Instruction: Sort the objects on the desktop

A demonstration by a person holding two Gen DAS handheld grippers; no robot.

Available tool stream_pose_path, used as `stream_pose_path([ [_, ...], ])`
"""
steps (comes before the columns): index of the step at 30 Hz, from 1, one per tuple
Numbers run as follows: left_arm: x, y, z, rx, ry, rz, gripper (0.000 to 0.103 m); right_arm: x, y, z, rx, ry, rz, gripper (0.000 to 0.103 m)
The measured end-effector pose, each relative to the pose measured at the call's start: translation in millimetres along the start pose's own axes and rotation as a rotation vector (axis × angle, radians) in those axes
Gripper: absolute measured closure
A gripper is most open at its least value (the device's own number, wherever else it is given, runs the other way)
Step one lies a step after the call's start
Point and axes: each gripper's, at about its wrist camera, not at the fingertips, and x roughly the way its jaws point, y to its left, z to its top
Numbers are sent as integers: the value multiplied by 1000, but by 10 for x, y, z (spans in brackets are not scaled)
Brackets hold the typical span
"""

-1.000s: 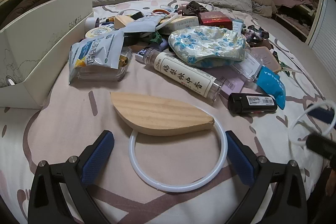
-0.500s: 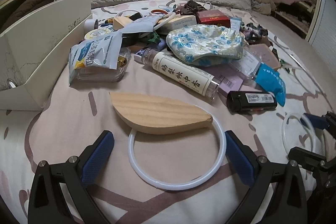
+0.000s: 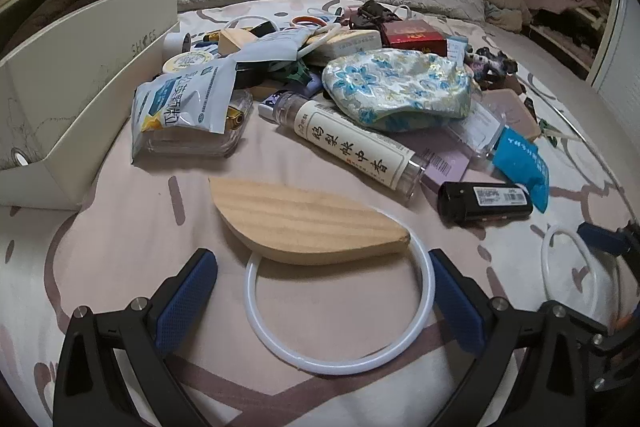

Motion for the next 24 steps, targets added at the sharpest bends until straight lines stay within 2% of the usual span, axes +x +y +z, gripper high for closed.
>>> stream_pose_path([
  [1,-6,4,1,-4,-2,-4,2,0,2,6,4,-5,4,15],
  [3,-21,17,2,-16,-9,-14,2,2,2,14,8,-9,7,16],
  [7,-60,50,27,-37,-29,-20,19,-1,-5,12,14,-16,9,17],
  [11,-70,31,26,-24,-36,-12,19,4,-10,20,19,-21,12,18],
  [14,-102,52,39,-38,-50,-33,19,3,-17,25,26,-26,16,18],
  [24,-280,27,96,-24,-150,-27,19,-17,-53,24,45,-43,28,18],
])
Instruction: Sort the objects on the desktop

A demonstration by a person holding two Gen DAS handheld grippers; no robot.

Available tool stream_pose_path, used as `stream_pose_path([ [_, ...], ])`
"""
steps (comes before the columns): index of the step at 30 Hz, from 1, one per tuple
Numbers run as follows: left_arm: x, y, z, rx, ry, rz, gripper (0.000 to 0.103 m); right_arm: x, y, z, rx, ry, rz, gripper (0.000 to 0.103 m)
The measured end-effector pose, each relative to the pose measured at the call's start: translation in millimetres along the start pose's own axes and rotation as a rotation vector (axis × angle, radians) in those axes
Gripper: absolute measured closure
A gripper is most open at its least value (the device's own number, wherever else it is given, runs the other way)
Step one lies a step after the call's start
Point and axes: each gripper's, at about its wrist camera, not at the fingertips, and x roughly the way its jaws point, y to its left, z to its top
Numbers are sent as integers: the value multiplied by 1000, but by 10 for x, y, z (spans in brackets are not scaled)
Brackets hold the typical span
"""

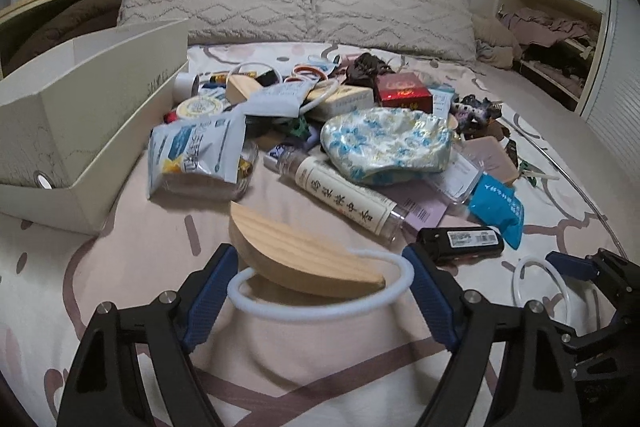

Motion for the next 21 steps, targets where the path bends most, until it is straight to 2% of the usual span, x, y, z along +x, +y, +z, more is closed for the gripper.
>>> stream_pose_path([
  [21,-268,2,77,-14,-97,-79,19,-6,-13,-3,4,-3,2,18],
])
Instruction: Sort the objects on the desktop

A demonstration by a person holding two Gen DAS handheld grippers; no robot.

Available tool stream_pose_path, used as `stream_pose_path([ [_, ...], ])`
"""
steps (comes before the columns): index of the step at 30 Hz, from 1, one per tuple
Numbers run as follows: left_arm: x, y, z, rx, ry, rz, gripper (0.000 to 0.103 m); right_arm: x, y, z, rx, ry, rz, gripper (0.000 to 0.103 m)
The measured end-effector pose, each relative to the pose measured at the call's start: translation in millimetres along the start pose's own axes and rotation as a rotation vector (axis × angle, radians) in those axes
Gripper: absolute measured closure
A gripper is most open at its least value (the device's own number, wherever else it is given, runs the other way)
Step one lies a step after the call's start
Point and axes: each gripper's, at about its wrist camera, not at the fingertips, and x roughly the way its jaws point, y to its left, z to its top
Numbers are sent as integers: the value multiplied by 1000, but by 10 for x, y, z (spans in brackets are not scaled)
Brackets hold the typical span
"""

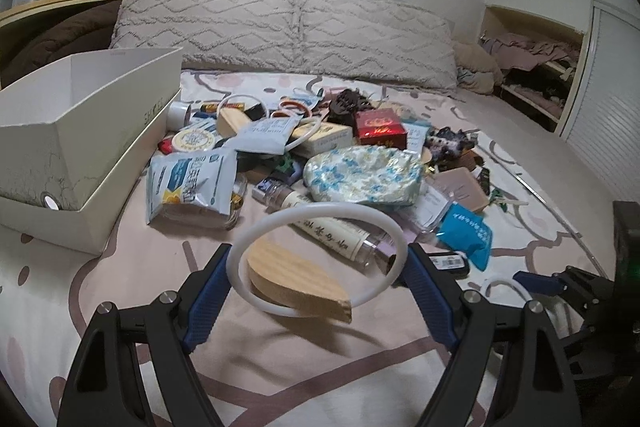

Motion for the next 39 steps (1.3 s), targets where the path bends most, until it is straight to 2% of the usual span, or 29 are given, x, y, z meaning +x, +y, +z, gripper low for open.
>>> stream_pose_path([
  [7,-89,-45,37,11,-38,-41,19,-1,-8,2,4,-2,2,18],
  [14,-199,-94,59,11,-82,-112,19,-9,-44,14,26,-14,6,18],
  [17,-205,-123,58,22,-78,-122,19,-7,-52,14,28,-12,7,18],
  [21,-157,-109,-10,44,-25,-69,19,-4,-46,14,20,-9,8,18],
  [26,-156,38,-66,4,86,-42,19,-4,-57,11,21,-8,10,18],
  [30,-275,96,-50,9,164,-73,19,-2,-52,10,22,-8,12,18],
  [35,-385,21,-95,137,238,-48,19,-11,-37,14,18,-9,21,18],
  [39,-222,-56,-164,189,291,-40,19,-9,-24,16,12,-6,22,18],
])
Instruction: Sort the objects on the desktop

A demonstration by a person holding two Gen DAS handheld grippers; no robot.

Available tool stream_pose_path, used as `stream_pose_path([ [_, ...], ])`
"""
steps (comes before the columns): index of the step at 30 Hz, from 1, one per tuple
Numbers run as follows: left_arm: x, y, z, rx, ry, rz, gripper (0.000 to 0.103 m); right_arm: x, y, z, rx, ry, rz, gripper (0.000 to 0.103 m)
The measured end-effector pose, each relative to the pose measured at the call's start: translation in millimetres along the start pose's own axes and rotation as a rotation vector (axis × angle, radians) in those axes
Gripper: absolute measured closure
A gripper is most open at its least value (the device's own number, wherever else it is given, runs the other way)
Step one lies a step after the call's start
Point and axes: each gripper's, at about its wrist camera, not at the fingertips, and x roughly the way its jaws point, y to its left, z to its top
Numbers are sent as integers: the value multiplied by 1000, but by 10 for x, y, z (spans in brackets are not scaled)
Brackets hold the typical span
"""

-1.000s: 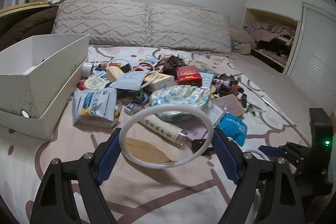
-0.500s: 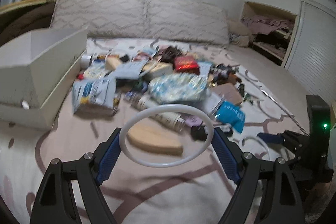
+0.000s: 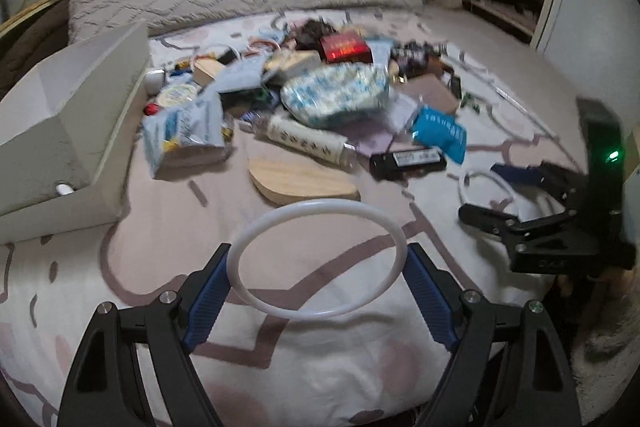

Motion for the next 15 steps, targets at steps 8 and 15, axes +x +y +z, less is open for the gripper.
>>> stream_pose_path([
  [8,394,-110,15,-8,43,6,19,10,-14,-10,7,8,2,18],
  [15,435,-105,-32,-11,15,19,18,47,5,-12,-1,18,-17,18],
])
